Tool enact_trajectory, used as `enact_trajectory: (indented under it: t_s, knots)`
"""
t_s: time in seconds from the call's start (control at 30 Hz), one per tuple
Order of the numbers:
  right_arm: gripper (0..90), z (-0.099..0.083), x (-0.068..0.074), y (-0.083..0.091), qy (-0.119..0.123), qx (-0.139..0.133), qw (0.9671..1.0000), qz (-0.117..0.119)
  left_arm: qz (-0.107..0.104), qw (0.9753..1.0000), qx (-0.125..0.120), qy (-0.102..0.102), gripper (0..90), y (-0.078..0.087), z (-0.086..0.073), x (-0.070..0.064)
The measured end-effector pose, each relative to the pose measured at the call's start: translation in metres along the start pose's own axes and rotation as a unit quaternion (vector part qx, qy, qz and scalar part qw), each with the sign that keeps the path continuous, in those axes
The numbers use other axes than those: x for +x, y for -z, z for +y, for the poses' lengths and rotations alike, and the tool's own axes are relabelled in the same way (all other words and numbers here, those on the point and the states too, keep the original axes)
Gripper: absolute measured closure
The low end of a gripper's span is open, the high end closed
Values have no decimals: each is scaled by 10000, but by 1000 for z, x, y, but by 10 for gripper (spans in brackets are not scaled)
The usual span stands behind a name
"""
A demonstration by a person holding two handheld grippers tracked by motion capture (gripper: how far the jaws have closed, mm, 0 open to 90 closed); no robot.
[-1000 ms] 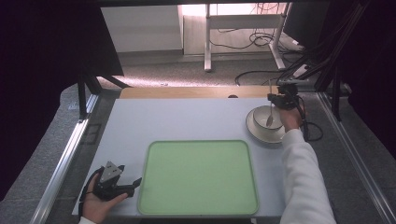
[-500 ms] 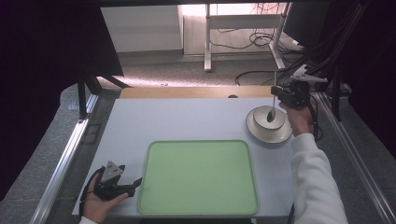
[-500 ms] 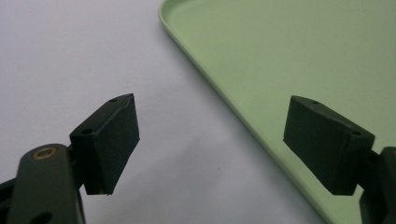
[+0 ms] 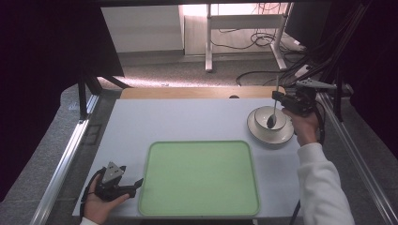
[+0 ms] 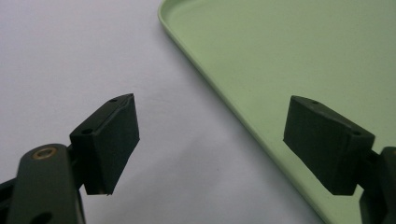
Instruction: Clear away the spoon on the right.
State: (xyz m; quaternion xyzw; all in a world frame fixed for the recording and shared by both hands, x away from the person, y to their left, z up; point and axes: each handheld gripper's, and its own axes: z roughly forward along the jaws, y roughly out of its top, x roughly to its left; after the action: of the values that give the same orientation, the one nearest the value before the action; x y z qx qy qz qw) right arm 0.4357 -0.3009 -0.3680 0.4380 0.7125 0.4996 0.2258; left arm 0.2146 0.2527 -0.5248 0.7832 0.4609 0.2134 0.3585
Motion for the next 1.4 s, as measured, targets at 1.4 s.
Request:
enact_trajectory:
  t_s: [1.4]
  knots:
    - [896,-50,44,22,-731,-28,9893,1264,104,9999,-122,-1,178,6,2,-3]
